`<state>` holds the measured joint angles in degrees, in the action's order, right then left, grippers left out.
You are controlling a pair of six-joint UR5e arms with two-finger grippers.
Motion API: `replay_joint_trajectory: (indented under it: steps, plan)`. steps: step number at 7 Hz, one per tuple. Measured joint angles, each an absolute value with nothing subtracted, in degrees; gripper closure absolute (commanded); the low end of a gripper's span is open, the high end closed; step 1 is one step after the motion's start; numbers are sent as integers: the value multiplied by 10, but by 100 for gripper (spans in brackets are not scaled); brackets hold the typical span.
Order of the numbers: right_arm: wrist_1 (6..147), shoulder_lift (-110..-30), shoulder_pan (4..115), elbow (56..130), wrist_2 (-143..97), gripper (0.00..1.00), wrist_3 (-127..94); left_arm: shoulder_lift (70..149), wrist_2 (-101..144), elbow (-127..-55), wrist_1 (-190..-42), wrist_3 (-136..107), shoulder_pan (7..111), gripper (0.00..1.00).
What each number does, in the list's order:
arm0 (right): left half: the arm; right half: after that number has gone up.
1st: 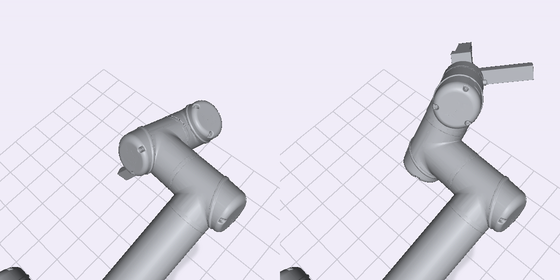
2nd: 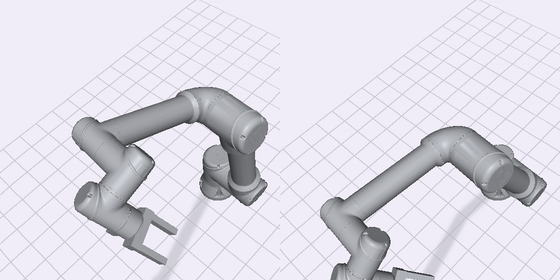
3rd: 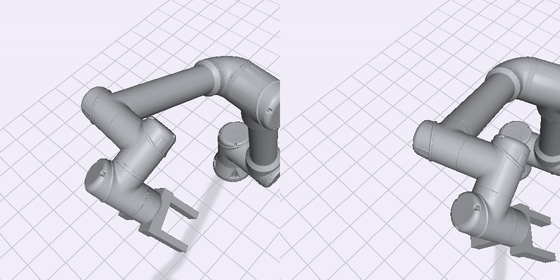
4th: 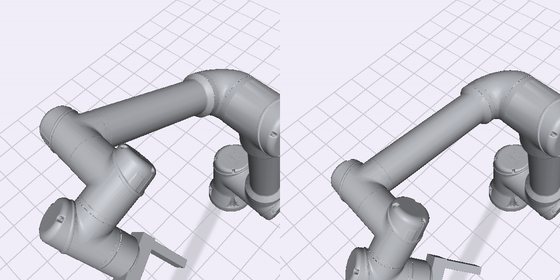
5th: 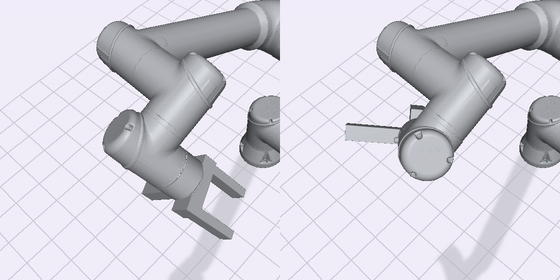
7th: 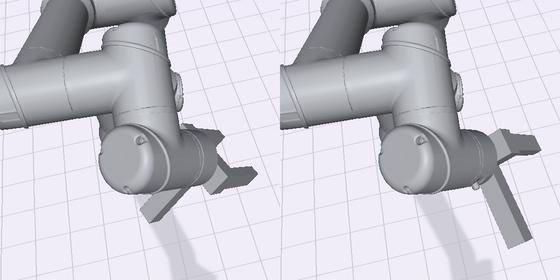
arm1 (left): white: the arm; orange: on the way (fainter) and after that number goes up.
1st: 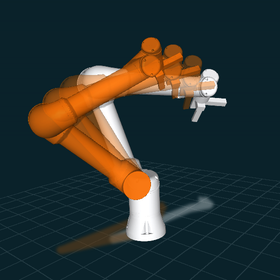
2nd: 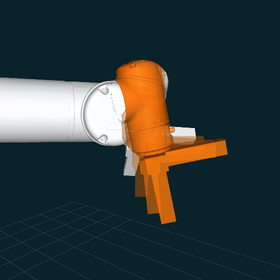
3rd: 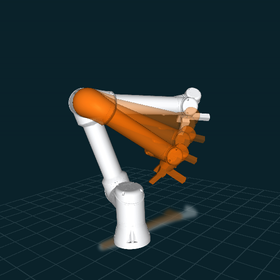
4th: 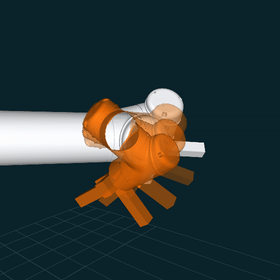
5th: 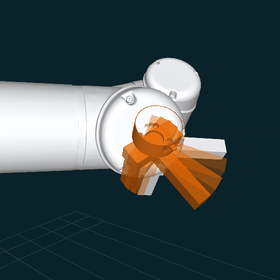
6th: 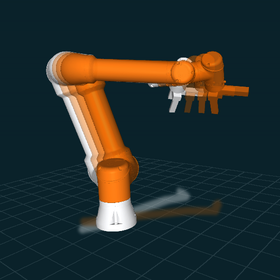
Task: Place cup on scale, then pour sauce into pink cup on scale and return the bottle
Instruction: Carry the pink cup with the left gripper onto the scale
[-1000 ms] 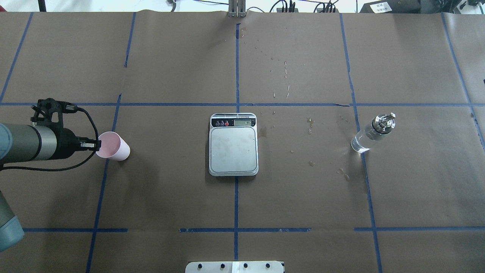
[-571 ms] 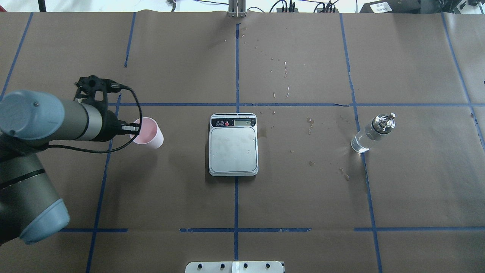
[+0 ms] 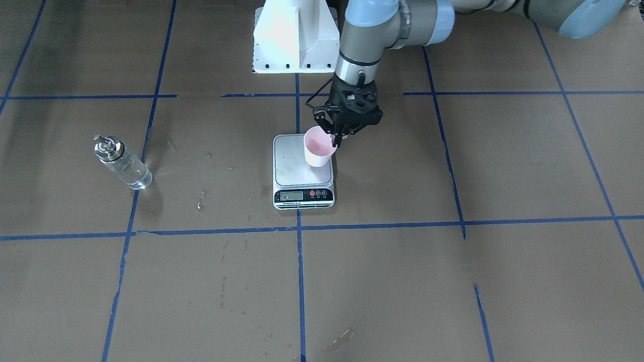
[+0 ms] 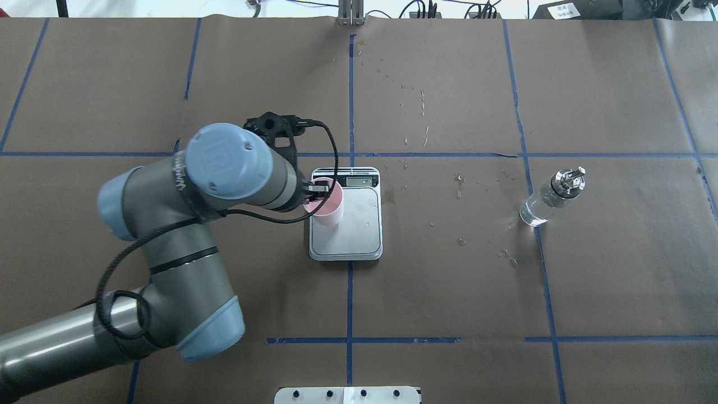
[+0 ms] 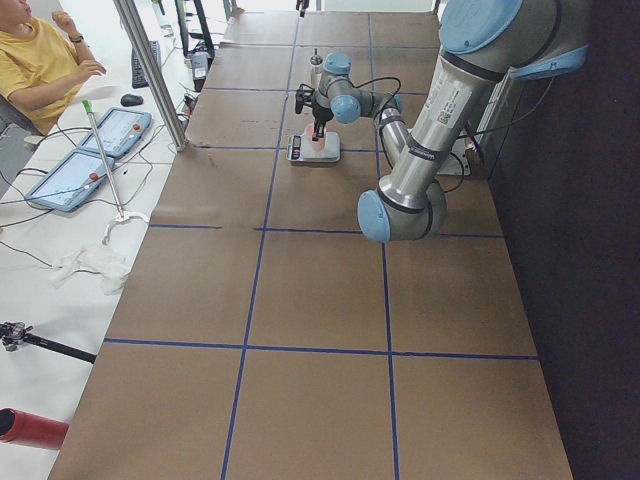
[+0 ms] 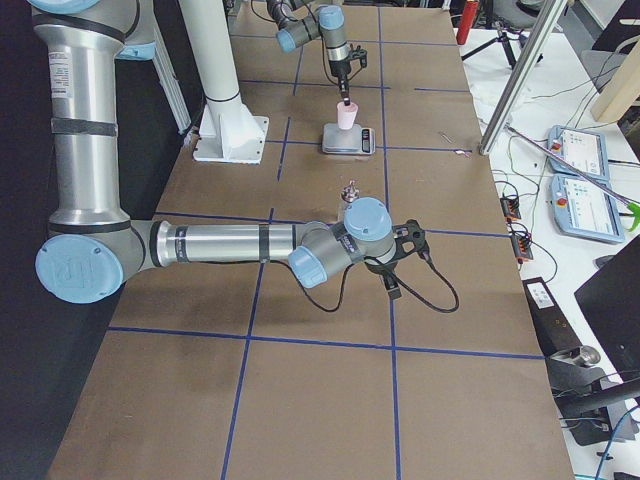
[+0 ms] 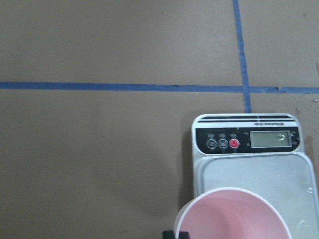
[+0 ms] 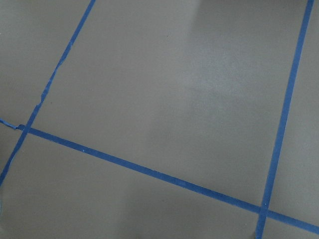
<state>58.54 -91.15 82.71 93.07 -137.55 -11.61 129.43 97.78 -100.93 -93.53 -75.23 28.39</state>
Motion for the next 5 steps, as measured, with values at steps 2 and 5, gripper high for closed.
replay_joint_trajectory:
  steps: [2, 5]
  plan:
    - [585, -912, 827, 931, -1375, 0, -115, 1325, 963, -971, -935, -768, 276, 74]
    - [585, -916, 827, 932, -1375, 0, -115, 1328, 961, -971, -937, -765, 269, 0]
